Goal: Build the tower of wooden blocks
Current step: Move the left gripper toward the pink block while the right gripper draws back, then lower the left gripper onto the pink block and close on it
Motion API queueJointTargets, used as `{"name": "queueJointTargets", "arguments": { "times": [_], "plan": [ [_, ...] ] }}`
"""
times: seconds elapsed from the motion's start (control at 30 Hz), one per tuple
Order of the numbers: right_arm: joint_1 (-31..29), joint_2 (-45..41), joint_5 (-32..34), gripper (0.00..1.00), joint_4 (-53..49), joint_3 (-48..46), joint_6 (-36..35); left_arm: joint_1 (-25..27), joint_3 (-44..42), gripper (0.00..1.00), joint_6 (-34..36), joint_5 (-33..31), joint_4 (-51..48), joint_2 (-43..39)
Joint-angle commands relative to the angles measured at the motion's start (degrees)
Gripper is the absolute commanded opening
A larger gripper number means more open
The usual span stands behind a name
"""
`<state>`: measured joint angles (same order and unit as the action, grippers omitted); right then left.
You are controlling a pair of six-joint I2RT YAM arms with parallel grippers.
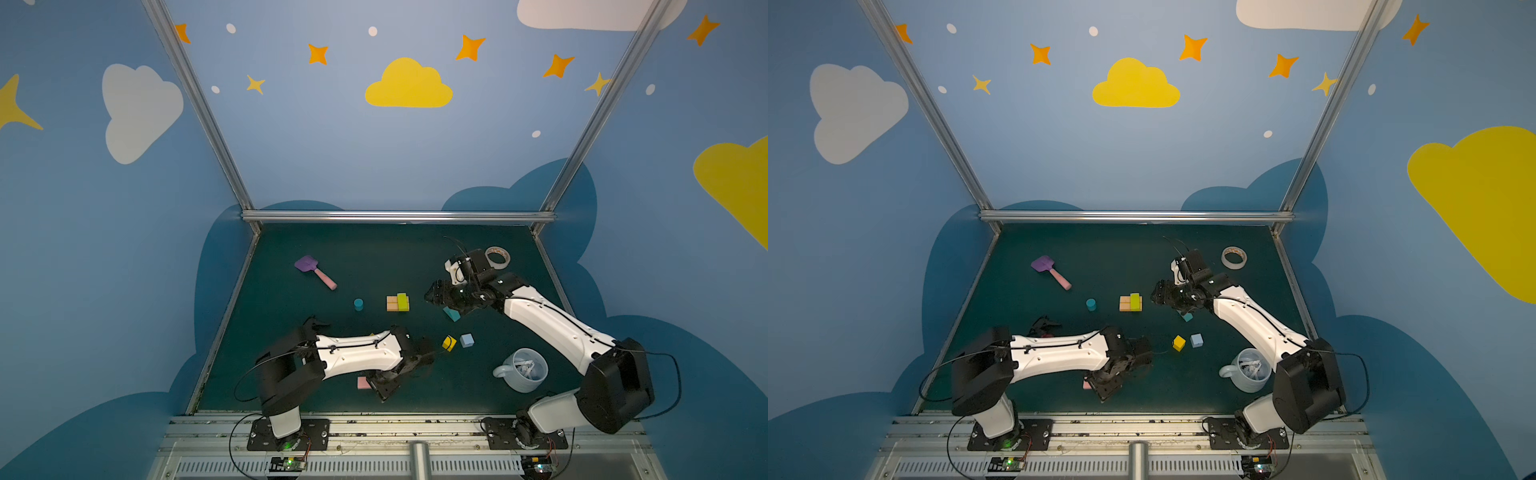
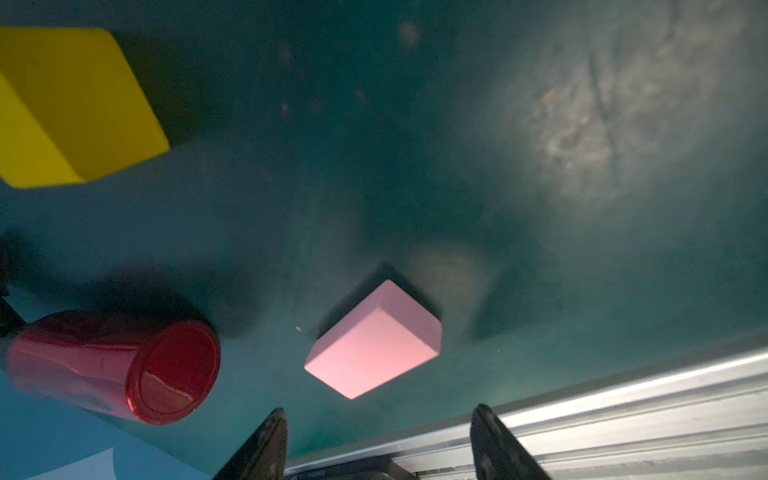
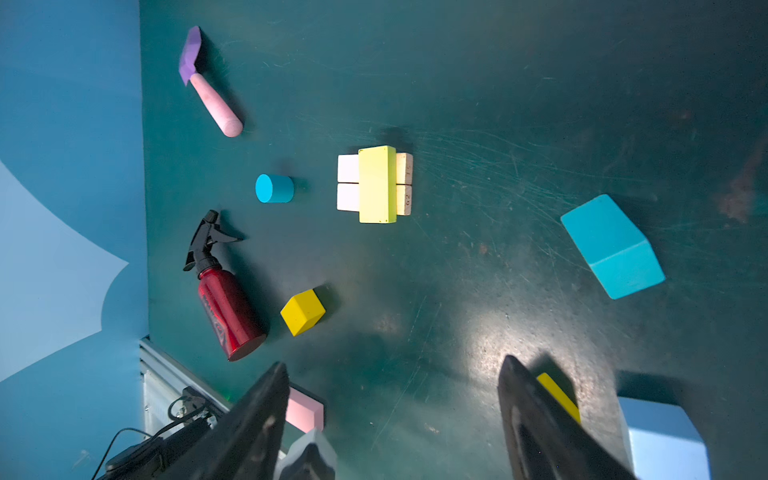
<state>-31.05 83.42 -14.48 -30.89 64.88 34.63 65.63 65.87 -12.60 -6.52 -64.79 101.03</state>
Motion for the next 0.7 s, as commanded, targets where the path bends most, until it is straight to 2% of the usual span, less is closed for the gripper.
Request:
{"name": "queueJointTargets", "arguments": {
  "times": [0.0,0.3,0.53,0.67],
  "plan": [
    [0.46,-0.53,-1.93,0.77,1.79,-0.48,-0.4,-1.54,0.13,0.7,2.73,0.84,-0.12,1.26],
    [1.02,-0.66,-2.35,0.77,1.93,-0.3,-0.36,-5.5,0.3,0.68,6.26,3.65,-0.23,4.63],
    [1.31,-0.59,-2.57,0.78,1.98,-0.68,-0.27,-6.56,0.76,0.58,7.51,6.01,-0.72,7.24],
    [1.6,-0.8,-2.48,0.77,1.98,-0.9,-0.2,-6.53,0.67,0.46,7.3,6.61,-0.7,7.47]
  ]
}}
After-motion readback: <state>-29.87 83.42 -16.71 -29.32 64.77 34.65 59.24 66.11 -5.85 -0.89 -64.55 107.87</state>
